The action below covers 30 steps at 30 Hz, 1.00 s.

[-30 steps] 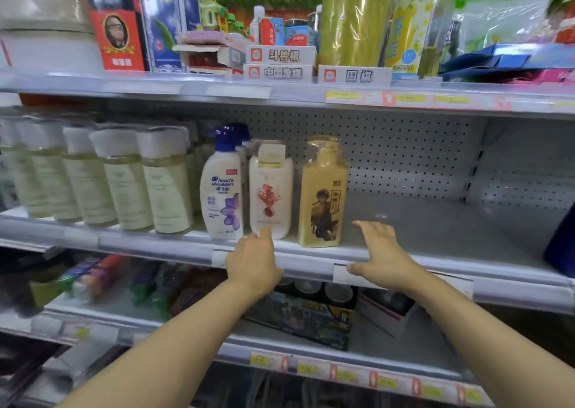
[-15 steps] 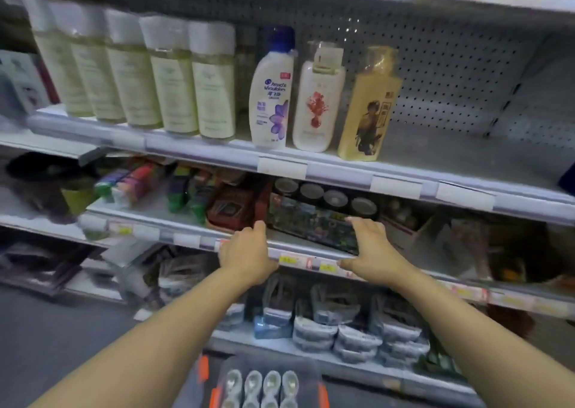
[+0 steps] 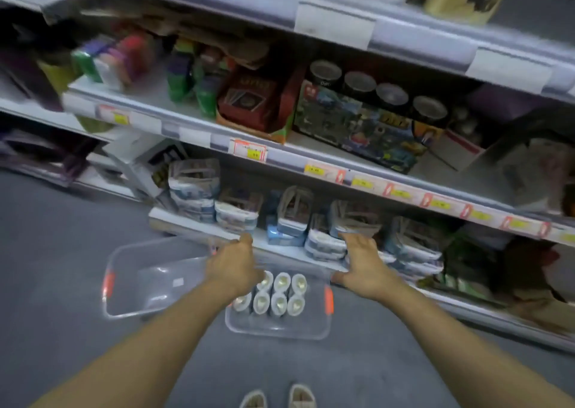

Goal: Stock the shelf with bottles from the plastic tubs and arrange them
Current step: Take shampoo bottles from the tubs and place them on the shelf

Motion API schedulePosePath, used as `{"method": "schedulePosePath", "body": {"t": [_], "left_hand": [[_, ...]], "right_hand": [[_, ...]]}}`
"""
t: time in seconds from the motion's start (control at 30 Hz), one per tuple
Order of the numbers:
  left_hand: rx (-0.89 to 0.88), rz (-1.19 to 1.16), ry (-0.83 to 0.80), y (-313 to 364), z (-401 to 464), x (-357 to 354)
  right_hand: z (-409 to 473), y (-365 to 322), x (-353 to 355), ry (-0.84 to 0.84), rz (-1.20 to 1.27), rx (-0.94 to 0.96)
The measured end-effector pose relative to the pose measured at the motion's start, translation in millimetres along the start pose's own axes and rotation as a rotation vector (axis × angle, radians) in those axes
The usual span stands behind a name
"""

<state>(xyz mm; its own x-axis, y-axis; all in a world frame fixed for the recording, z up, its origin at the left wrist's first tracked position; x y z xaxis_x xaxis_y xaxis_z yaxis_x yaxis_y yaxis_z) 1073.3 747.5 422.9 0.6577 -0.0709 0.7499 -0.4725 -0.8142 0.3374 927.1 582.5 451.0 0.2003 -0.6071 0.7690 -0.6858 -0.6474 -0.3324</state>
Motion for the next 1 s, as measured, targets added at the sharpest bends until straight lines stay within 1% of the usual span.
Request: {"method": "schedulePosePath", "body": {"t": [0.13, 0.23, 0.3, 0.6, 0.8, 1.0], "left_hand": [[0.054, -0.005, -0.072, -23, 21, -57], [0.074, -0.052, -0.113, -37, 39, -102], [0.082, -0.092, -0.126, -43, 52, -133], [0.156, -0.139, -0.164, -59, 114, -275], [0.195, -0.196, -0.142, -66, 157, -348], [0.203, -0.190, -0.133, -69, 191, -389]], "right_hand": [[28, 27, -59, -0.105, 0.019, -0.030], [51, 49, -105, -0.166, 0.048, -0.040], [67, 64, -136, -0.196, 0.053, -0.042], [148, 136, -256, -0.287, 0.006, -0.006], [202, 184, -312, -0.330, -0.003, 0.001], [241, 212, -346, -0.333, -0.018, -0.004]]}}
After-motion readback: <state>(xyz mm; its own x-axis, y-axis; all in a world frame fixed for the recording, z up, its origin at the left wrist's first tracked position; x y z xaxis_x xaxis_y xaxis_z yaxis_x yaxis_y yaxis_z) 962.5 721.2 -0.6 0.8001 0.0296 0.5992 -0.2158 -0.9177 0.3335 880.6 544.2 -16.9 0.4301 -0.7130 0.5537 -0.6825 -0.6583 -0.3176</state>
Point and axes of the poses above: each hand's wrist, its own z-axis towards the middle knuckle, its own x-axis out of the back of the hand, y = z × x, the point moved 10 cm from there along z, towards the middle knuckle, and after that the axes turned 7 degrees about -y, right-handed, at the moved point
